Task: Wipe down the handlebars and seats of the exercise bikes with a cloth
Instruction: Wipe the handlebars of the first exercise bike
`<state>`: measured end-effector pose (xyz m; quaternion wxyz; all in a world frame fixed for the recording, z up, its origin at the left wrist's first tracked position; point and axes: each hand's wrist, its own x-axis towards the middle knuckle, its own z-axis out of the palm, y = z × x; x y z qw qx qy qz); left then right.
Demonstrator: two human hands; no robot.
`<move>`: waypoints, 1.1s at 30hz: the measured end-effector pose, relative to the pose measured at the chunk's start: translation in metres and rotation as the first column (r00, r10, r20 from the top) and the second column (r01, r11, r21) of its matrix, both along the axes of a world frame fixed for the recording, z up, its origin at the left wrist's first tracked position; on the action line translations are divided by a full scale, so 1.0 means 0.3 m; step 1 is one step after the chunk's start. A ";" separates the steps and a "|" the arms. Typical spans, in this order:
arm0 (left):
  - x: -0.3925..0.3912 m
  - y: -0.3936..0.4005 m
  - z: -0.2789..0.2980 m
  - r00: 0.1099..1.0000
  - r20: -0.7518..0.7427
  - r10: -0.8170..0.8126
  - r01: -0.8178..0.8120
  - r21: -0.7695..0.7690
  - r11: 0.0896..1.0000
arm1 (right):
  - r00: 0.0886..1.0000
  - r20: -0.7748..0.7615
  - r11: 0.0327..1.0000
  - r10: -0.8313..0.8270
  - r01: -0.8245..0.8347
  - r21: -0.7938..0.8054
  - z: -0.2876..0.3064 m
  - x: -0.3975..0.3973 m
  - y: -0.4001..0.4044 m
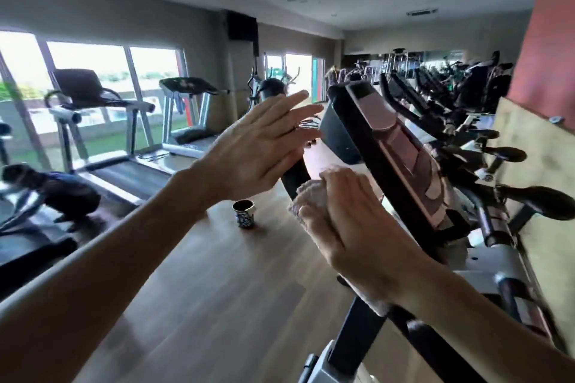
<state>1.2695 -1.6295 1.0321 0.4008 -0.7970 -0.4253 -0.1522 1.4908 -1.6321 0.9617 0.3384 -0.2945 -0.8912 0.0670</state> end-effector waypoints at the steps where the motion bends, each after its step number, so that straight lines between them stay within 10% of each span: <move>1: -0.005 -0.009 0.010 0.999 -0.027 0.018 -0.017 0.018 1.000 | 0.999 0.040 0.999 0.025 -0.023 -0.049 -0.009 0.026 0.002; 33: -0.012 -0.014 0.038 0.990 -0.076 0.122 -0.116 0.077 0.990 | 0.997 0.001 0.982 0.078 -0.076 -0.171 0.080 -0.081 0.059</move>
